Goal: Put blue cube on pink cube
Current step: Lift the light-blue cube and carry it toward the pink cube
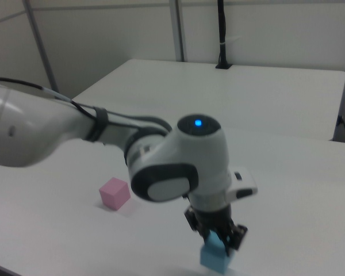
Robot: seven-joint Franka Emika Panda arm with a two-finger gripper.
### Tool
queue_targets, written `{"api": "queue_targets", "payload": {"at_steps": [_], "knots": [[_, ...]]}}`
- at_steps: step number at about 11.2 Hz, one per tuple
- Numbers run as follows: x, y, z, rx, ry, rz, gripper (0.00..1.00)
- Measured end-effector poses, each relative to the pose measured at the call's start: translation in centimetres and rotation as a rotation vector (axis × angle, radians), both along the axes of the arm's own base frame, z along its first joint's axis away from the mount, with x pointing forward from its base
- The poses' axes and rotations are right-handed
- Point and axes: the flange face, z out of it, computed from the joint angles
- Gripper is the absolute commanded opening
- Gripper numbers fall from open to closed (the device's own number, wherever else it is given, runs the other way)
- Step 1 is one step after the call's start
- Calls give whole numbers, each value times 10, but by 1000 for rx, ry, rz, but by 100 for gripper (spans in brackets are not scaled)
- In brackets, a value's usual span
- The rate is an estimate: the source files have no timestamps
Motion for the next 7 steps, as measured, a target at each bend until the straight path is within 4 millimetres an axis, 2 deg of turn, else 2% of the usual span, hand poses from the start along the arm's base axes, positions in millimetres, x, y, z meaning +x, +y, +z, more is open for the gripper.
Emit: {"api": "queue_targets", "payload": {"at_steps": [4,5,7], "knots": [[18,51,102,129,-45,27,38],[30,70,124,143,-50,-9,38],[58,111,155,163,-39,-72,38]]}}
